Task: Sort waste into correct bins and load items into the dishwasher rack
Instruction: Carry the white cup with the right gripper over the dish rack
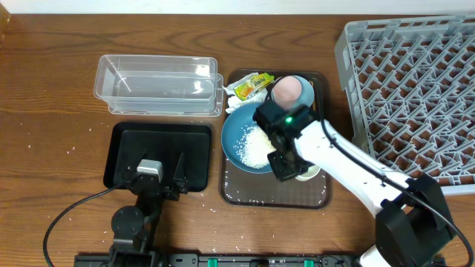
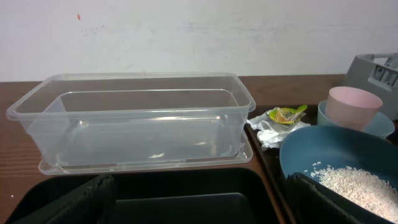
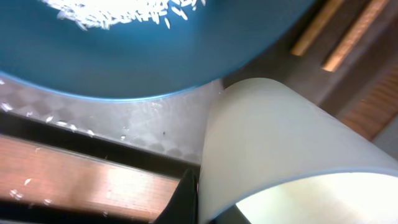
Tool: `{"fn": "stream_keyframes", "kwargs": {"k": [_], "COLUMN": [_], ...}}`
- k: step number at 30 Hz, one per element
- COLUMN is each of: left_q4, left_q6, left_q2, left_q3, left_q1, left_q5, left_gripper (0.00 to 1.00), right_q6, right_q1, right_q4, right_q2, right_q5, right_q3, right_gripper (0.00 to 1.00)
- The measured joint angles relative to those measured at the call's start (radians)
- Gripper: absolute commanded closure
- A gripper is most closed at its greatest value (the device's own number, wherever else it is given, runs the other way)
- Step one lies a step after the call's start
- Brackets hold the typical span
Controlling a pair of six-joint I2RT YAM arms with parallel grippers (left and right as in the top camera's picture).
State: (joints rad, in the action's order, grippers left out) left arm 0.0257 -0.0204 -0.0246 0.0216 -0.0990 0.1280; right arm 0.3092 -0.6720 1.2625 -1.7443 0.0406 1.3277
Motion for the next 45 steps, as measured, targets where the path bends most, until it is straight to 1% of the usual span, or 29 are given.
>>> {"fn": "stream_keyframes", "kwargs": {"k": [3, 7, 11, 14, 17, 20, 22, 23, 25, 26, 28, 31, 36, 38, 39, 40, 43, 45], "left_q4": [0.0, 0.0, 0.0, 0.0, 0.0, 0.0, 0.0, 0.0, 0.0, 0.0, 0.0, 0.0, 0.0, 0.0, 0.0, 0.0, 0.0, 0.0], "left_q6": [0.0, 0.0, 0.0, -0.002, -0.003, -0.003, -0.003, -0.003, -0.003, -0.003, -0.003, -0.003, -0.003, -0.003, -0.003, -0.003, -0.003, -0.003], "left_q2": [0.0, 0.0, 0.0, 0.0, 0.0, 0.0, 0.0, 0.0, 0.0, 0.0, 0.0, 0.0, 0.0, 0.0, 0.0, 0.0, 0.0, 0.0], "left_q3": [0.0, 0.0, 0.0, 0.0, 0.0, 0.0, 0.0, 0.0, 0.0, 0.0, 0.0, 0.0, 0.0, 0.0, 0.0, 0.0, 0.0, 0.0], "left_q1": [0.0, 0.0, 0.0, 0.0, 0.0, 0.0, 0.0, 0.0, 0.0, 0.0, 0.0, 0.0, 0.0, 0.0, 0.0, 0.0, 0.0, 0.0], "left_q5": [0.0, 0.0, 0.0, 0.0, 0.0, 0.0, 0.0, 0.0, 0.0, 0.0, 0.0, 0.0, 0.0, 0.0, 0.0, 0.0, 0.0, 0.0], "left_gripper": [0.1, 0.1, 0.1, 0.1, 0.1, 0.1, 0.1, 0.1, 0.1, 0.1, 0.1, 0.1, 0.1, 0.1, 0.1, 0.1, 0.1, 0.1], "right_q6": [-0.022, -0.065, -0.118, -0.195, -0.295, -0.365, -0.405, -0.417, -0.45, -0.455, -0.471, -0.484, -0.494, -0.494, -0.489, -0.482, -0.446, -0.42], "right_q1": [0.026, 0.12, 0.278, 0.432, 0.616, 0.772, 0.903, 0.944, 1.075, 1.104, 1.203, 1.316, 1.438, 1.467, 1.48, 1.49, 1.509, 1.514], "right_q4": [0.08, 0.159, 0.143, 0.076, -0.023, -0.105, -0.155, -0.173, -0.227, -0.239, -0.273, -0.323, -0.428, -0.47, -0.494, -0.518, -0.57, -0.576], "right_q2": [0.0, 0.0, 0.0, 0.0, 0.0, 0.0, -0.007, -0.011, -0.029, -0.035, -0.069, -0.139, -0.293, -0.351, -0.38, -0.407, -0.475, -0.508], "right_q5": [0.013, 0.066, 0.09, 0.034, -0.097, -0.241, -0.367, -0.41, -0.558, -0.592, -0.724, -0.904, -1.195, -1.293, -1.338, -1.378, -1.462, -1.493], "right_q3": [0.087, 0.238, 0.388, 0.481, 0.541, 0.545, 0.543, 0.542, 0.539, 0.539, 0.537, 0.536, 0.534, 0.533, 0.532, 0.531, 0.528, 0.528], "right_gripper": [0.99, 0.99, 0.99, 0.99, 0.99, 0.99, 0.99, 0.99, 0.99, 0.98, 0.98, 0.92, 0.91, 0.93, 0.96, 0.99, 0.98, 0.98]}}
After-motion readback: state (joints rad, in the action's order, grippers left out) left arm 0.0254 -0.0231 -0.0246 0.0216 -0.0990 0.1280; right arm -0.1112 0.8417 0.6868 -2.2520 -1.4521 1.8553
